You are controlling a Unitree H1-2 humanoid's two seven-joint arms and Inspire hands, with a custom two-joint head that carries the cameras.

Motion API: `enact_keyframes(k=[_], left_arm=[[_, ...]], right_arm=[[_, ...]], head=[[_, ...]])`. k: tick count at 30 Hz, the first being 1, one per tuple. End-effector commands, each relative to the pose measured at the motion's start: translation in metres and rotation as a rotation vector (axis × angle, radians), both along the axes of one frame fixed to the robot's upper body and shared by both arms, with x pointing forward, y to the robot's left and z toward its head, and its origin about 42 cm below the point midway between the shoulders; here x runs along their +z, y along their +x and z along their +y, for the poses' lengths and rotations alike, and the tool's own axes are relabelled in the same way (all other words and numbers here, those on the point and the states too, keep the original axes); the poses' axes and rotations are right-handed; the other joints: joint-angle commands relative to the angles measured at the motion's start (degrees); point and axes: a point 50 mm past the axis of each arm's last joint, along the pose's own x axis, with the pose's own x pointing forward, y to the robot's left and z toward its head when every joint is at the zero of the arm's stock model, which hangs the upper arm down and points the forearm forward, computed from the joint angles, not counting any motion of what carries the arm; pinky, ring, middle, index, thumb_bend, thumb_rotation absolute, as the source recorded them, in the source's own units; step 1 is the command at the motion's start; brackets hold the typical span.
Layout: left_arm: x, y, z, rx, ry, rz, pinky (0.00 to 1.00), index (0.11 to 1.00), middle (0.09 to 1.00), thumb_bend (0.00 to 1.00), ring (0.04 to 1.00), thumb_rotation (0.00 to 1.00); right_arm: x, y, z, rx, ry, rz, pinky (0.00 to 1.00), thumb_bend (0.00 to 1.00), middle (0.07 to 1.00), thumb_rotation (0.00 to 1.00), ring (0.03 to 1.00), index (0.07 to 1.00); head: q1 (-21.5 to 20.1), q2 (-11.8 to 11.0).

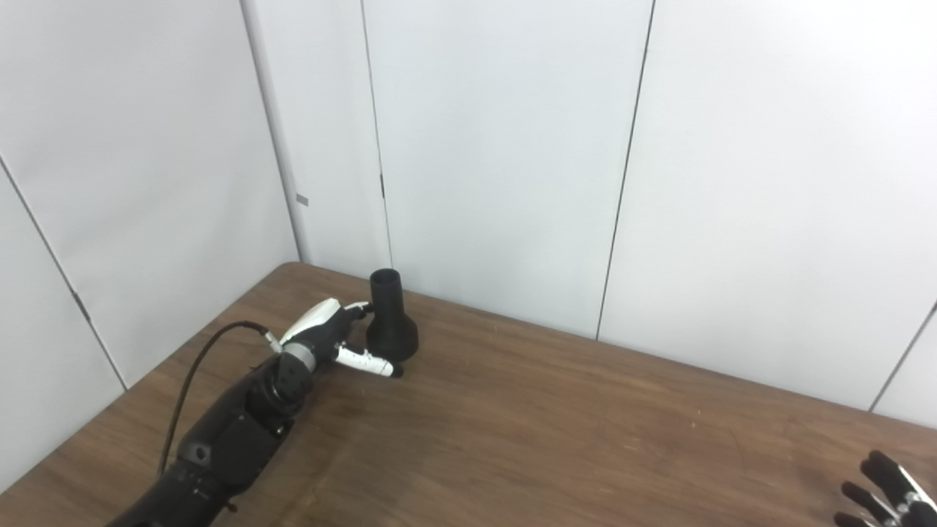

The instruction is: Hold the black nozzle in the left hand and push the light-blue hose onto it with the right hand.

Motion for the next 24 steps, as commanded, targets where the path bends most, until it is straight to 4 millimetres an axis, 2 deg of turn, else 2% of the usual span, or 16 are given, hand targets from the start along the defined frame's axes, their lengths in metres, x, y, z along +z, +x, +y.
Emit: enact_keyframes(k=[1,20,22,24], left_arm=[[0.016,0.011,0.001,0.002,0.013,-0.061,1.0,0.866,0.894,1.0,1.0,0.33],[-0.003,0.024,-0.009,0.025,-0.043,-0.121,1.0,0.839,0.82,1.0,1.0,0.29],[-0.004,0.024,-0.011,0.013,-0.061,-0.123,1.0,0.821,0.797,1.0,0.981,0.28],[-0.005,0.023,-0.013,-0.006,-0.09,-0.122,1.0,0.751,0.69,0.97,0.895,0.24]], right_arm=[[0.022,0.004,-0.008,-0.011,-0.017,-0.073,0.79,0.65,0.961,0.2,0.9,0.95],[0.021,-0.005,-0.008,-0.028,-0.02,-0.052,0.79,0.65,0.958,0.18,0.9,0.949],[0.022,-0.006,-0.007,-0.029,-0.026,-0.056,0.8,0.64,0.959,0.17,0.902,0.95],[0.023,-0.006,-0.007,-0.028,-0.034,-0.061,0.8,0.63,0.962,0.15,0.903,0.953]], head=[[-0.11,0.08],[-0.83,1.23],[-0.75,1.29],[-0.75,1.43]])
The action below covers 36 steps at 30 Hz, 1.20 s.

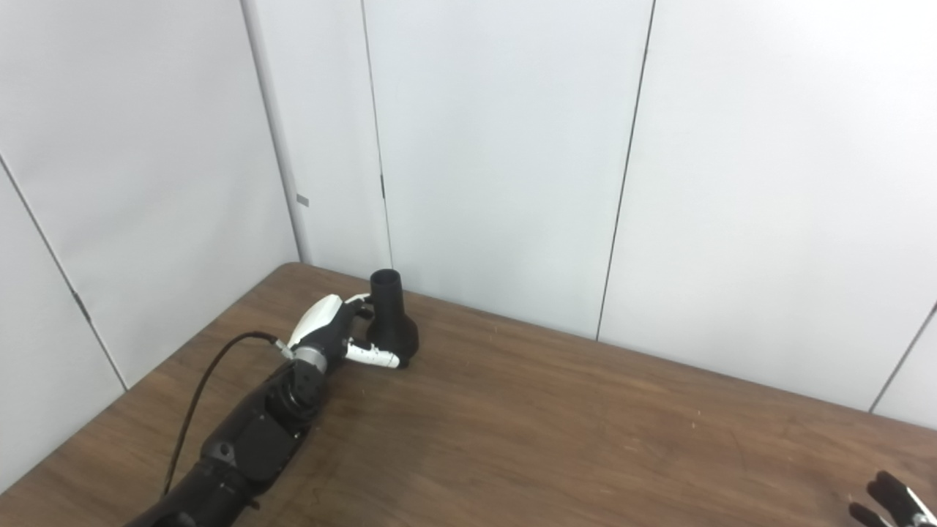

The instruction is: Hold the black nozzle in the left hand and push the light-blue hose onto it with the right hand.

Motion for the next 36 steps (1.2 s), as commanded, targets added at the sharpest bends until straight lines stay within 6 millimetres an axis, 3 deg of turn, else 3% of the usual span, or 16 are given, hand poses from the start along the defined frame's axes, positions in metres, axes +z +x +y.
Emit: enact_keyframes(k=[1,3,5,7,8,10,11,20,25,31,36], left_arm=[[0.011,0.008,-0.008,-0.054,-0.034,-0.034,1.0,0.734,0.667,0.96,0.876,0.23],[0.009,0.008,-0.008,-0.068,-0.052,-0.031,1.0,0.694,0.621,0.94,0.835,0.21],[0.006,0.009,-0.008,-0.082,-0.059,-0.022,1.0,0.621,0.564,0.9,0.707,0.16],[0.004,0.009,-0.008,-0.091,-0.043,-0.014,1.0,0.578,0.548,0.88,0.668,0.14],[0.004,0.009,-0.008,-0.095,-0.034,-0.011,1.0,0.526,0.549,0.67,0.677,0.1],[0.003,0.009,-0.007,-0.094,-0.025,-0.01,1.0,0.499,0.549,0.56,0.681,0.08],[0.003,0.01,-0.007,-0.088,-0.024,-0.013,1.0,0.489,0.516,0.54,0.629,0.03],[0.0,0.008,-0.007,-0.092,0.024,-0.059,1.0,0.505,0.455,0.53,0.551,0.0],[-0.001,0.005,-0.009,-0.107,0.062,-0.067,1.0,0.5,0.464,0.53,0.572,0.0],[-0.005,0.001,-0.017,-0.158,0.115,-0.067,1.0,0.482,0.491,0.53,0.692,0.0],[-0.01,-0.007,-0.04,-0.268,0.18,-0.067,1.0,0.482,0.49,0.53,0.657,0.0]], right_arm=[[0.024,0.007,-0.004,-0.004,-0.032,-0.087,0.8,0.63,0.962,0.14,0.903,0.953],[0.024,0.008,-0.004,-0.001,-0.037,-0.09,0.8,0.63,0.962,0.14,0.902,0.953],[0.024,0.008,-0.004,0.002,-0.039,-0.092,0.8,0.63,0.962,0.14,0.903,0.954],[0.025,0.008,-0.004,0.004,-0.039,-0.093,0.8,0.63,0.959,0.14,0.901,0.953],[0.025,0.008,-0.004,0.005,-0.039,-0.094,0.8,0.63,0.957,0.14,0.9,0.951],[0.026,0.008,-0.004,0.006,-0.041,-0.096,0.8,0.63,0.956,0.13,0.899,0.951],[0.027,0.008,-0.004,0.006,-0.043,-0.098,0.79,0.64,0.952,0.14,0.896,0.947],[0.027,0.008,-0.006,0.004,-0.052,-0.106,0.79,0.64,0.954,0.16,0.906,0.947],[0.028,0.008,-0.007,-0.004,-0.064,-0.11,0.79,0.63,0.958,0.15,0.911,0.951],[0.03,0.008,-0.006,-0.011,-0.066,-0.111,0.78,0.63,0.953,0.15,0.901,0.947],[0.035,0.01,-0.003,-0.014,-0.071,-0.119,0.75,0.65,0.939,0.17,0.882,0.932]], head=[[-0.05,0.03],[-0.38,0.35],[-0.52,0.48],[-0.57,0.55],[-0.57,0.55],[-0.61,0.65],[-0.61,0.65],[-0.54,1.1],[-0.62,1.47],[-1.3,1.77],[-1.96,1.95]])
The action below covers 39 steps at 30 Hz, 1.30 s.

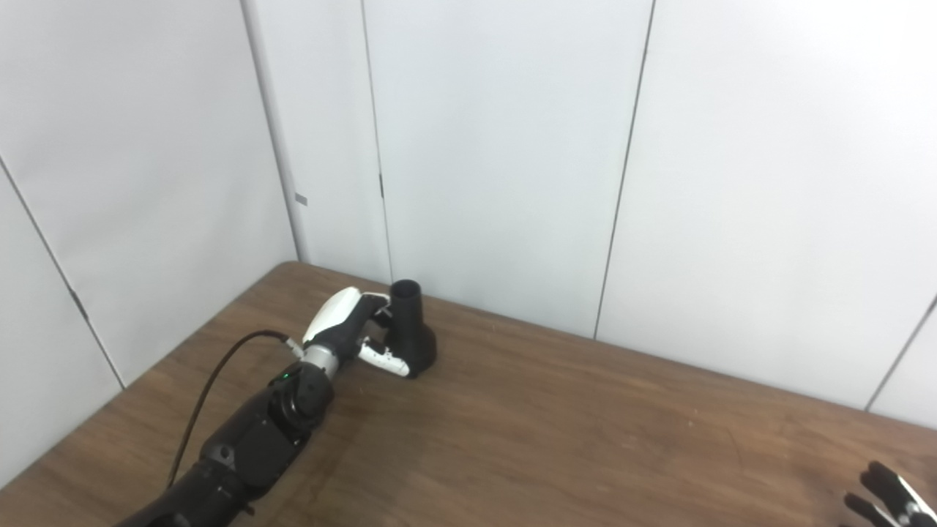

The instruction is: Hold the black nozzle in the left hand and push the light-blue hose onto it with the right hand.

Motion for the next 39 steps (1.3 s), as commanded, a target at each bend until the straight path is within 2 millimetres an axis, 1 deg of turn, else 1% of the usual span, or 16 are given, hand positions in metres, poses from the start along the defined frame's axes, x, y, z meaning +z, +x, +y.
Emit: enact_keyframes(k=[1,6,11,14,16,17,19,20,21,24,25,26,27,29,32,39], left_arm=[[-0.01,-0.004,-0.007,-0.057,0.059,0.044,1.0,0.483,0.488,0.53,0.649,0.0],[-0.024,-0.006,-0.021,-0.139,0.062,0.083,1.0,0.481,0.489,0.53,0.643,0.0],[-0.04,-0.01,-0.047,-0.251,0.039,0.144,1.0,0.48,0.494,0.53,0.65,0.0],[-0.046,-0.012,-0.069,-0.327,0.027,0.164,1.0,0.479,0.493,0.53,0.653,0.0],[-0.047,-0.014,-0.088,-0.385,0.015,0.163,1.0,0.479,0.492,0.53,0.654,0.0],[-0.047,-0.015,-0.093,-0.401,0.01,0.161,1.0,0.48,0.491,0.53,0.653,0.0],[-0.046,-0.017,-0.109,-0.436,-0.025,0.147,1.0,0.479,0.491,0.53,0.653,0.0],[-0.046,-0.017,-0.114,-0.445,-0.037,0.142,1.0,0.479,0.491,0.53,0.654,0.0],[-0.047,-0.019,-0.123,-0.462,-0.063,0.135,1.0,0.479,0.491,0.53,0.654,0.0],[-0.051,-0.027,-0.143,-0.513,-0.107,0.125,1.0,0.48,0.489,0.53,0.652,0.0],[-0.052,-0.029,-0.147,-0.53,-0.114,0.127,1.0,0.481,0.486,0.53,0.652,0.0],[-0.053,-0.03,-0.15,-0.541,-0.118,0.129,1.0,0.483,0.483,0.53,0.651,0.0],[-0.055,-0.032,-0.156,-0.564,-0.121,0.137,1.0,0.483,0.482,0.53,0.651,0.0],[-0.06,-0.036,-0.166,-0.602,-0.12,0.151,1.0,0.485,0.481,0.53,0.65,0.0],[-0.069,-0.04,-0.179,-0.662,-0.103,0.181,1.0,0.482,0.488,0.53,0.65,0.0],[-0.08,-0.048,-0.202,-0.771,-0.061,0.235,1.0,0.474,0.502,0.52,0.65,0.0]], right_arm=[[0.03,0.009,-0.003,-0.002,-0.026,-0.099,0.75,0.66,0.938,0.17,0.881,0.93],[0.033,0.009,-0.004,-0.001,-0.025,-0.103,0.73,0.69,0.929,0.22,0.87,0.921],[0.034,0.008,-0.006,0.0,-0.027,-0.105,0.73,0.7,0.925,0.22,0.865,0.915],[0.038,0.008,-0.007,-0.007,-0.028,-0.11,0.73,0.7,0.925,0.21,0.863,0.915],[0.042,0.009,-0.005,-0.01,-0.026,-0.118,0.74,0.69,0.929,0.21,0.866,0.921],[0.044,0.009,-0.004,-0.011,-0.026,-0.119,0.74,0.69,0.931,0.21,0.867,0.924],[0.048,0.01,0.001,-0.007,-0.02,-0.123,0.74,0.69,0.934,0.21,0.868,0.928],[0.049,0.01,0.002,-0.005,-0.018,-0.124,0.74,0.7,0.933,0.2,0.866,0.928],[0.053,0.01,0.005,-0.001,-0.017,-0.128,0.74,0.7,0.933,0.2,0.865,0.928],[0.065,0.008,0.013,0.006,-0.017,-0.134,0.73,0.7,0.934,0.18,0.863,0.929],[0.069,0.007,0.015,0.001,-0.02,-0.128,0.73,0.7,0.932,0.17,0.862,0.927],[0.071,0.006,0.017,-0.004,-0.022,-0.122,0.74,0.71,0.926,0.18,0.858,0.92],[0.075,0.006,0.019,-0.021,-0.034,-0.113,0.74,0.72,0.923,0.18,0.857,0.916],[0.08,0.005,0.021,-0.049,-0.057,-0.104,0.73,0.77,0.894,0.18,0.833,0.892],[0.084,0.006,0.023,-0.065,-0.076,-0.119,0.71,0.8,0.883,0.2,0.815,0.882],[0.093,0.008,0.027,-0.049,-0.072,-0.172,0.67,0.8,0.871,0.21,0.803,0.876]], head=[[-0.28,0.15],[-0.44,0.17],[-2.2,0.78],[-3.47,1.25],[-5.37,1.95],[-5.37,1.95],[-8.18,2.67],[-8.46,2.7],[-10.1,3.11],[-12.4,3.56],[-14.09,3.78],[-14.09,3.78],[-15.52,3.84],[-15.9,3.85],[-18.24,3.9],[-21.09,4.16]])
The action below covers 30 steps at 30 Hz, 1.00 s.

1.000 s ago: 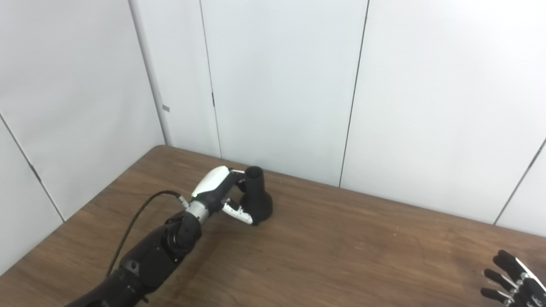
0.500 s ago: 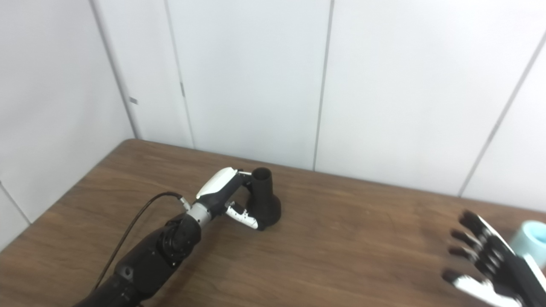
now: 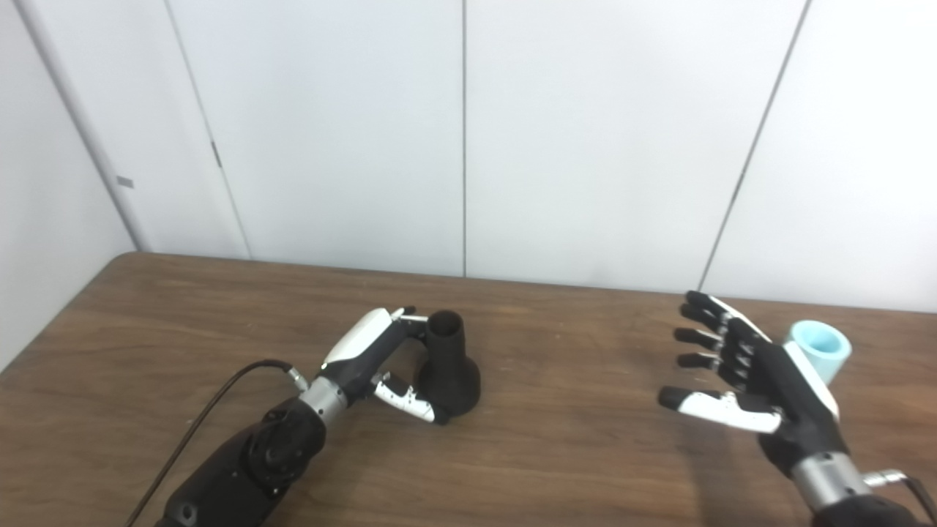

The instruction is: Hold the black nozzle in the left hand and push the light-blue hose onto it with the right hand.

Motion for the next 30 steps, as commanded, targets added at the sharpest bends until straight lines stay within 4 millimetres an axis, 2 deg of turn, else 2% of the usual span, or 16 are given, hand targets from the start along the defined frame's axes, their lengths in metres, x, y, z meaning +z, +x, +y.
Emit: enact_keyframes(k=[1,9,10,17,30], left_arm=[[-0.048,-0.031,-0.031,-0.171,0.124,0.193,1.0,0.475,0.5,0.53,0.65,0.0],[-0.051,-0.038,-0.047,-0.234,0.147,0.209,1.0,0.475,0.499,0.53,0.649,0.0],[-0.052,-0.04,-0.051,-0.25,0.148,0.211,1.0,0.475,0.5,0.53,0.649,0.0],[-0.056,-0.049,-0.066,-0.322,0.163,0.219,1.0,0.466,0.516,0.52,0.661,0.0],[-0.066,-0.06,-0.075,-0.384,0.186,0.242,1.0,0.465,0.518,0.52,0.667,0.0]], right_arm=[[0.033,0.006,0.002,0.013,-0.023,-0.143,0.66,0.81,0.869,0.22,0.803,0.875],[0.041,0.005,0.007,0.01,-0.021,-0.176,0.64,0.81,0.865,0.22,0.798,0.873],[0.045,0.005,0.009,0.014,-0.029,-0.183,0.64,0.81,0.865,0.22,0.797,0.873],[0.06,0.003,0.012,0.024,-0.054,-0.207,0.63,0.82,0.86,0.23,0.795,0.874],[0.078,-0.001,0.013,0.021,-0.066,-0.232,0.64,0.81,0.856,0.21,0.796,0.873]], head=[[-0.13,0.02],[-3.32,-0.06],[-5.06,-0.06],[-8.0,-0.03],[-9.86,-0.29]])
